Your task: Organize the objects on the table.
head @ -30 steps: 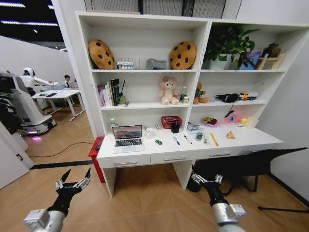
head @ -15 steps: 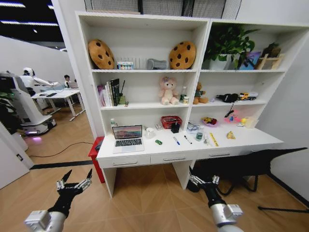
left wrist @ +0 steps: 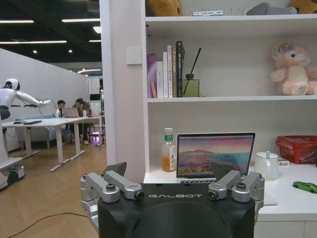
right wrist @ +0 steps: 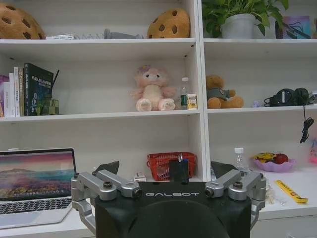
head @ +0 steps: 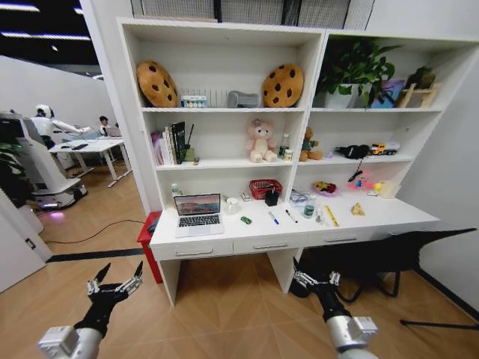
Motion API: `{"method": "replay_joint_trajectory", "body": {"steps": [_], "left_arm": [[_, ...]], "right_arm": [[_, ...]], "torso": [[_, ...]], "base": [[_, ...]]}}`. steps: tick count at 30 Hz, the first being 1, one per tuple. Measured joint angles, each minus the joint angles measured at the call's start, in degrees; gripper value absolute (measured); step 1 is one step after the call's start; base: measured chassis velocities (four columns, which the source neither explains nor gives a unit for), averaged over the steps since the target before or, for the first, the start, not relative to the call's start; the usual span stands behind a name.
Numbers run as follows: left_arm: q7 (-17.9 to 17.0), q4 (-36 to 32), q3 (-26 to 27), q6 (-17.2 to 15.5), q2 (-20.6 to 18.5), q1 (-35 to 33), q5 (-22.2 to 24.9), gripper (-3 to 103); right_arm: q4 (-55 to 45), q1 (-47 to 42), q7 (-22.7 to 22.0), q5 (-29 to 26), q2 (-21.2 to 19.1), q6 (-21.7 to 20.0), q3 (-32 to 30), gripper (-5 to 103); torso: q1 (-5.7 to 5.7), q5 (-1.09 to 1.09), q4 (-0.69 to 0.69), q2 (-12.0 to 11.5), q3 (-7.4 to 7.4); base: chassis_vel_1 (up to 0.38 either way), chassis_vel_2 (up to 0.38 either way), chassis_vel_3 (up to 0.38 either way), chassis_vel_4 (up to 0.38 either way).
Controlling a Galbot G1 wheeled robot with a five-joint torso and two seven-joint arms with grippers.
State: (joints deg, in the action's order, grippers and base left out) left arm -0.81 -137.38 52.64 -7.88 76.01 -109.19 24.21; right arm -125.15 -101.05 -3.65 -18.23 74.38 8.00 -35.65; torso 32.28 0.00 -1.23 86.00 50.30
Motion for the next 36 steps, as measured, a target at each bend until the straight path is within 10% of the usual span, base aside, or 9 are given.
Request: {"method": "replay_joint_trajectory", "body": {"steps": [36], "left_arm": [[0.18, 1.37, -0.29, -0.03, 0.52, 0.38, -0.15, 94]], "right_arm": [[0.48, 0.75, 5.73, 0.05, 0.37, 5.05, 1.06, 100]], "torso": [[0.07, -0.01, -0.03, -0.04, 0.02]], "base": [[-0.229, 0.232, 0.225, -0.226]]}}
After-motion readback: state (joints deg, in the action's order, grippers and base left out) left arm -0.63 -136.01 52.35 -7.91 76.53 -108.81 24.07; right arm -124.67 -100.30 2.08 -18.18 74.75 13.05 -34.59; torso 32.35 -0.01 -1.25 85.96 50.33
